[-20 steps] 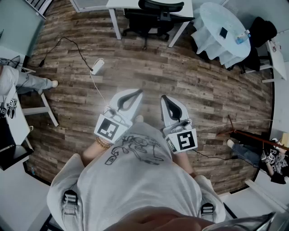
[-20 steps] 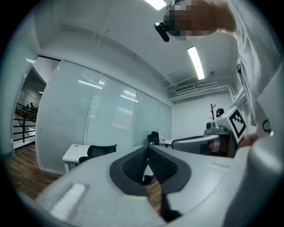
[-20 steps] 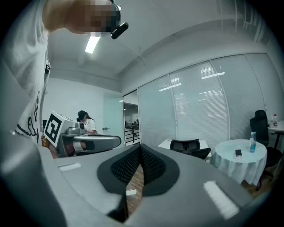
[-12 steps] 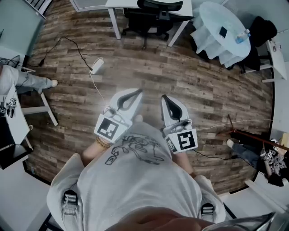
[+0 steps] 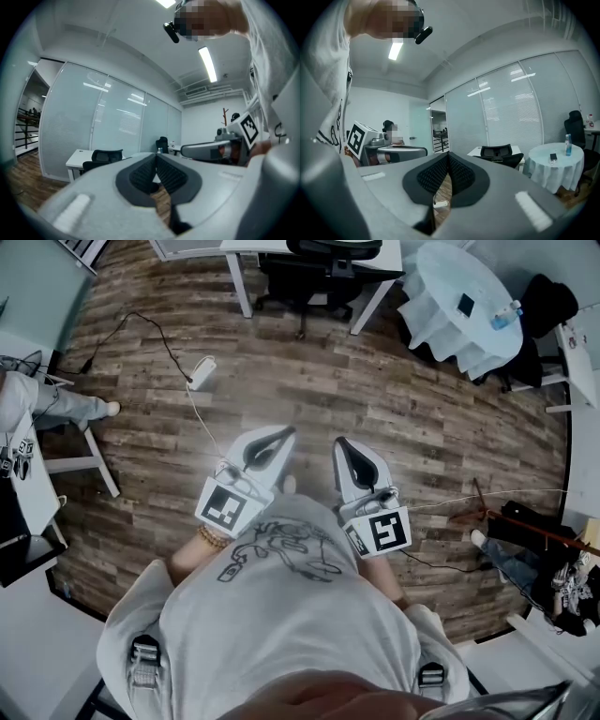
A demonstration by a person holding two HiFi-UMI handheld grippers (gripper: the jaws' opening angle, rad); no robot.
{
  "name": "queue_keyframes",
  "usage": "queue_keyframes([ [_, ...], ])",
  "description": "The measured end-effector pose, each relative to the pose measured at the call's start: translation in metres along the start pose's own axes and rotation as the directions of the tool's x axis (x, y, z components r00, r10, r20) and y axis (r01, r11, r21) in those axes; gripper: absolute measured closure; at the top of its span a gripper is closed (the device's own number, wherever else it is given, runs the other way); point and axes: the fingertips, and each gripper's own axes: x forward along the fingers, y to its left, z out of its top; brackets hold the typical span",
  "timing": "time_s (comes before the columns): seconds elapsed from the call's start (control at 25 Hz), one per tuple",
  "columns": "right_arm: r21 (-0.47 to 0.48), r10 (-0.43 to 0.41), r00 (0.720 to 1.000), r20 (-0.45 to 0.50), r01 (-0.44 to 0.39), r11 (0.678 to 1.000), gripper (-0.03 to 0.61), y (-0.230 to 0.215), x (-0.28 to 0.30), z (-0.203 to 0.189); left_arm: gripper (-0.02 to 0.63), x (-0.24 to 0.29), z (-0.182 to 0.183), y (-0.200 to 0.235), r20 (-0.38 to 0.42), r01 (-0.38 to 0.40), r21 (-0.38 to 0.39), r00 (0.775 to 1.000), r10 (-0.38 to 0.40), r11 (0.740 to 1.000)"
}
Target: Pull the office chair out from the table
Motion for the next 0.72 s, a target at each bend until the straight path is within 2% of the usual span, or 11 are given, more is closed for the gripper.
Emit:
queue_keyframes([
  [0.2, -0.006, -0.005, 1.000, -0.010, 0.005, 1.000, 0.573, -0.011, 0.012, -0.003, 0.611, 0.011, -0.004, 0.014, 0.004, -0.001, -0.011, 1.000, 0.001, 1.000],
  [0.4, 0.028, 0.019, 1.000, 0.000, -0.019, 0.999, 0.574, -0.026, 0.035, -0.001, 0.611, 0.033, -0.002, 0.035, 0.019, 0.010, -0.015, 1.000, -0.010, 1.000],
  [0.72, -0.005, 0.005, 1.000, -0.005, -0.005, 1.000, 0.572, -0.065, 0.098, 0.011, 0.611, 0.078, 0.010, 0.097, 0.017, 0.010, -0.010, 1.000, -0.010, 1.000],
])
